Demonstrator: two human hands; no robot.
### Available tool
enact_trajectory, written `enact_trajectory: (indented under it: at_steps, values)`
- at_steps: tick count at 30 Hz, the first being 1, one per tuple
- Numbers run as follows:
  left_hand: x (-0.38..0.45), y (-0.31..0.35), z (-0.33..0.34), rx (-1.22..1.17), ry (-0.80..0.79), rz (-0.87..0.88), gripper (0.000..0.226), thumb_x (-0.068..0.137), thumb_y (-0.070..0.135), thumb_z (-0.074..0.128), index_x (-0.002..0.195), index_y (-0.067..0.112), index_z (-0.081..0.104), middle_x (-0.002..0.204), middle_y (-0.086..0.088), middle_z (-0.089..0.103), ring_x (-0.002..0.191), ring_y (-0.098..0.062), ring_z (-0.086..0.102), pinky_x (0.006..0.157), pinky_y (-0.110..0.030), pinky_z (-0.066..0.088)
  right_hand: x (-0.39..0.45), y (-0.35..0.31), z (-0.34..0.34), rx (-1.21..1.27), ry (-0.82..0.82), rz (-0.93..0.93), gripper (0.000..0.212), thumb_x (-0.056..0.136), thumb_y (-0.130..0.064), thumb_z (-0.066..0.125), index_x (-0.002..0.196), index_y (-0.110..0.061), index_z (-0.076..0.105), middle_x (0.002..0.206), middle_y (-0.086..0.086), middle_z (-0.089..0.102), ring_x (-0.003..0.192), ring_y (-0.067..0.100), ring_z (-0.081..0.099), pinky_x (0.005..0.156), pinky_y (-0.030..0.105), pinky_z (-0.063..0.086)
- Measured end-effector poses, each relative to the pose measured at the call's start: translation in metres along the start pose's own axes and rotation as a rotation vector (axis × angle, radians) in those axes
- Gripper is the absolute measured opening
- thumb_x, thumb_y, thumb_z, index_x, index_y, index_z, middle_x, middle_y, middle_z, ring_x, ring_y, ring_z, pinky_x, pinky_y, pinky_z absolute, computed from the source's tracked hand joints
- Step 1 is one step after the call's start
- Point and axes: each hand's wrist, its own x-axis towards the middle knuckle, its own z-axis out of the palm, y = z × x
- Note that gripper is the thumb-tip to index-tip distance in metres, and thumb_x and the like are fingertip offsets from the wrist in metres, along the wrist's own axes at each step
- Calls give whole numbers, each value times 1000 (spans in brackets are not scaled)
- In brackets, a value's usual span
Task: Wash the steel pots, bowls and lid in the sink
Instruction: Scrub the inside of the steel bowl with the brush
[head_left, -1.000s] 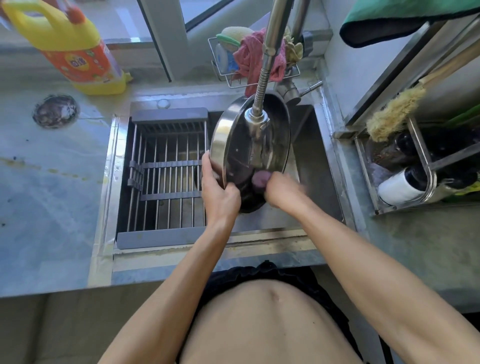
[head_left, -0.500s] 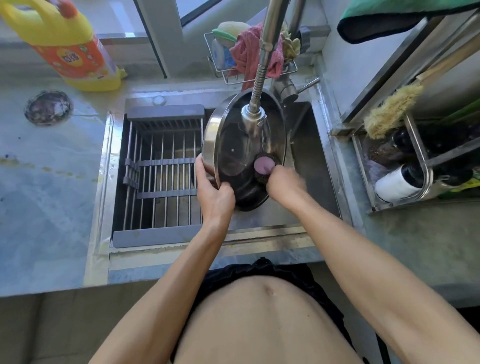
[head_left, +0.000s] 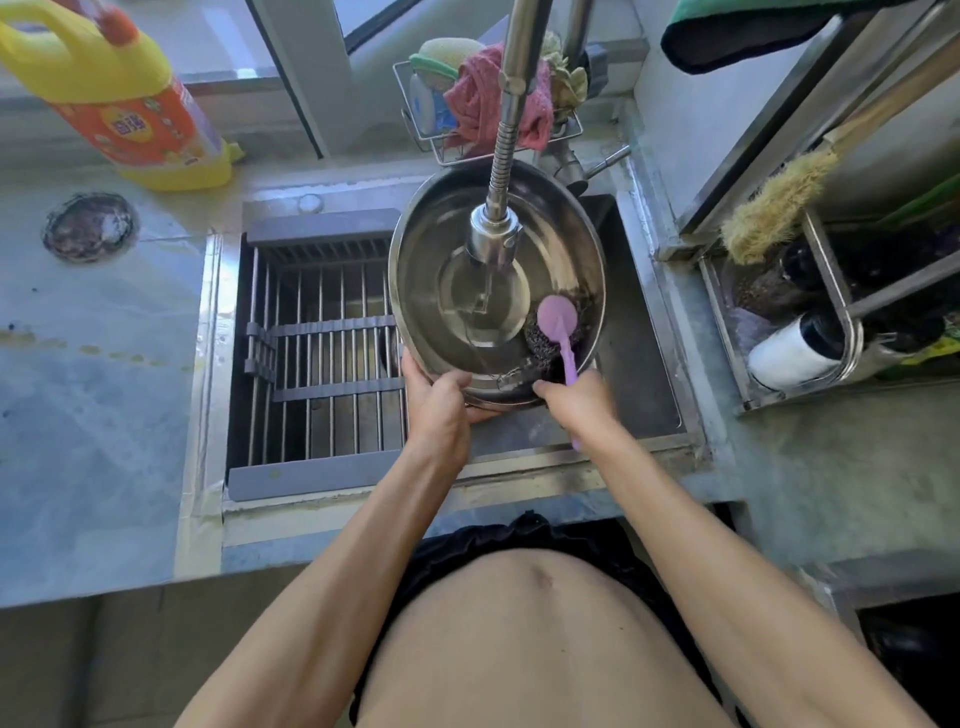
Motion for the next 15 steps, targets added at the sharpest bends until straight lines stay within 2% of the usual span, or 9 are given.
enact_trajectory:
  at_steps: [3, 7, 9, 11, 13, 15]
  values:
    - [-7, -8, -2, -11, -70, -95, 66, 93, -15, 43, 142, 28, 37, 129, -12, 61, 110, -37, 68, 68, -53, 62, 4, 7, 2, 271, 33, 84, 35, 86, -10, 63, 118, -6, 48, 97, 6, 53, 72, 17, 51, 52, 28, 35]
    - [4, 13, -20, 385, -123, -81, 45, 93, 6, 65, 130, 23, 46, 125, -10, 65, 111, -31, 68, 93, -54, 59, 11, 9, -6, 372, 40, 88, 33, 85, -2, 62, 111, -14, 48, 86, 3, 51, 64, 12, 43, 52, 25, 31]
    - [14, 37, -28, 488, -151, -44, 35, 96, 10, 63, 127, 19, 51, 118, -10, 68, 98, -24, 72, 84, -50, 62, 15, 9, -12, 356, 56, 68, 33, 86, -1, 60, 111, -16, 45, 86, 3, 54, 67, 14, 48, 56, 26, 36]
    - [25, 67, -30, 564, -171, 13, 24, 99, 11, 58, 121, 19, 52, 109, -8, 68, 88, -19, 71, 67, -40, 63, 21, 10, -16, 290, 70, 27, 40, 85, -3, 61, 123, -8, 47, 109, 9, 60, 87, 22, 58, 72, 31, 46]
    - [32, 94, -31, 688, -181, 67, 22, 99, 12, 53, 119, 22, 52, 102, -8, 67, 78, -15, 70, 64, -38, 61, 21, 7, -20, 208, 88, -36, 59, 87, -5, 61, 142, -8, 41, 135, 9, 54, 115, 26, 56, 93, 34, 45]
    - [41, 110, -32, 819, -261, 53, 30, 97, 5, 49, 117, 26, 54, 97, -13, 70, 74, -20, 74, 64, -43, 63, 20, 3, -26, 147, 93, -102, 56, 90, -4, 58, 142, -11, 41, 134, 4, 52, 115, 23, 55, 92, 32, 43]
